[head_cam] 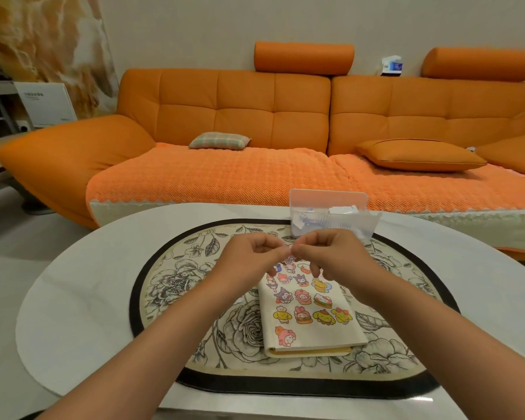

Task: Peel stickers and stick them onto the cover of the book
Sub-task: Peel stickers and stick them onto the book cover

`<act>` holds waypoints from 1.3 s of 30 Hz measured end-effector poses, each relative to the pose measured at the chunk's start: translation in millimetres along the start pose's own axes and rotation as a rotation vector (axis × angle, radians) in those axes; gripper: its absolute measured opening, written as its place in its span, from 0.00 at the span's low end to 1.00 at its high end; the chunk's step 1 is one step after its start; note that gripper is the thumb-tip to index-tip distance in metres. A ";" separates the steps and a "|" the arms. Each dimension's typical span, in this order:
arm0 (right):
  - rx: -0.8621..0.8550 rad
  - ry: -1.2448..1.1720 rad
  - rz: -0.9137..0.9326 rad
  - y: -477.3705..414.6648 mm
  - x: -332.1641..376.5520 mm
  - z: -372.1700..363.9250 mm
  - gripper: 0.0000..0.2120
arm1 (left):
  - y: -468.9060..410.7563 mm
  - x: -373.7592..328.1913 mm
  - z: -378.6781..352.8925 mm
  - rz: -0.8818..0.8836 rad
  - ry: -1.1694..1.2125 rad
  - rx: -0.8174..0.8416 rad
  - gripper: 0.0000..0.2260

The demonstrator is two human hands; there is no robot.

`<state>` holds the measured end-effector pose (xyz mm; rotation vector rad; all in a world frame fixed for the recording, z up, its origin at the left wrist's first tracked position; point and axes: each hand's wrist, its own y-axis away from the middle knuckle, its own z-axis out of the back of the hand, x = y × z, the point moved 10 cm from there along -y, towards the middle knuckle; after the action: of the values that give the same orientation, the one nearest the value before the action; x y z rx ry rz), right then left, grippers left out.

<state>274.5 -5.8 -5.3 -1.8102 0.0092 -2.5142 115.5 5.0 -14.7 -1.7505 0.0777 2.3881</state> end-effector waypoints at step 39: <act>0.037 0.064 0.167 -3.1 34.1 9.2 0.08 | -8.6 -37.3 11.1 -0.199 -0.076 -0.053 0.04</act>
<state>272.3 -3.9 30.0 -1.6407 0.1103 -2.4390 117.5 10.8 24.7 -1.6032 -0.1634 2.3282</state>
